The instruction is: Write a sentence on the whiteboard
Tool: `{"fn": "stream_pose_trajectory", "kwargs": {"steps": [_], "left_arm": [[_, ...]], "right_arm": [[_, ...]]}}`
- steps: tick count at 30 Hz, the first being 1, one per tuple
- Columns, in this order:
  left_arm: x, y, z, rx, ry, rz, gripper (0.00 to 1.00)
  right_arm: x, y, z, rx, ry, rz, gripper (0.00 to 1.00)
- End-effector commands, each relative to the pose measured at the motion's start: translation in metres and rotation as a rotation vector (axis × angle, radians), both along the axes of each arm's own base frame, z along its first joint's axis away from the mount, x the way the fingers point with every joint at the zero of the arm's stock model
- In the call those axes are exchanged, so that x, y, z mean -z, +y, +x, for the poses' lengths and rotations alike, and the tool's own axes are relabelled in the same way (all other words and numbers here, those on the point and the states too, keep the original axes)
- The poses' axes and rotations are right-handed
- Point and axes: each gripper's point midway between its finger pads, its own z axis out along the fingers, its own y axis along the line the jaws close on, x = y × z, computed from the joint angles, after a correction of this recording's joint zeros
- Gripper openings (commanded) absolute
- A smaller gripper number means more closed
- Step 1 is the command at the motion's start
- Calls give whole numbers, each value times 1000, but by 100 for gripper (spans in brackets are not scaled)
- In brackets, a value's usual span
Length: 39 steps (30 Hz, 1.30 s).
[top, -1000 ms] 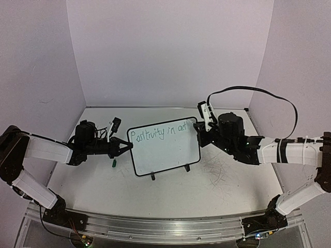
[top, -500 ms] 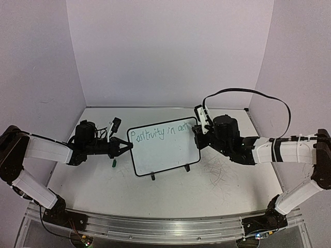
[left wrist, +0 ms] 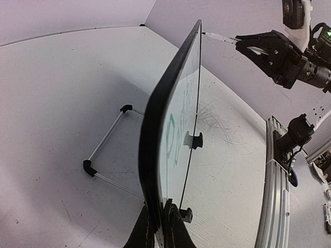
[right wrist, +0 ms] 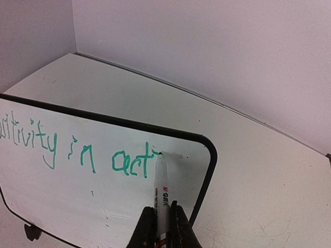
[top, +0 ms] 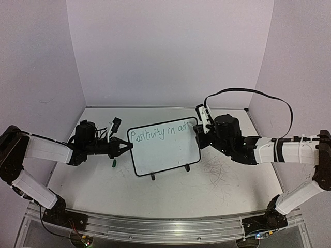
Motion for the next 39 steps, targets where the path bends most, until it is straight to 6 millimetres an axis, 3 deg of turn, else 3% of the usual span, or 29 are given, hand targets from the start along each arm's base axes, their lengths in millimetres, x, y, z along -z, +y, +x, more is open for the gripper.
{"fn": "stream_pose_trajectory", "kwargs": {"steps": [1,13,39], "left_arm": [[-6,4,14,-50,-69,37,0],[-6,4,14,-51,-72,38,0],[-6,4,14,-52,-73,41,0]], "right_arm": [[-18,1,-3,-14,-22,53,0],[-2,3,0,-4,6,30,0],[12,1,5,25,29,-2,0]]}}
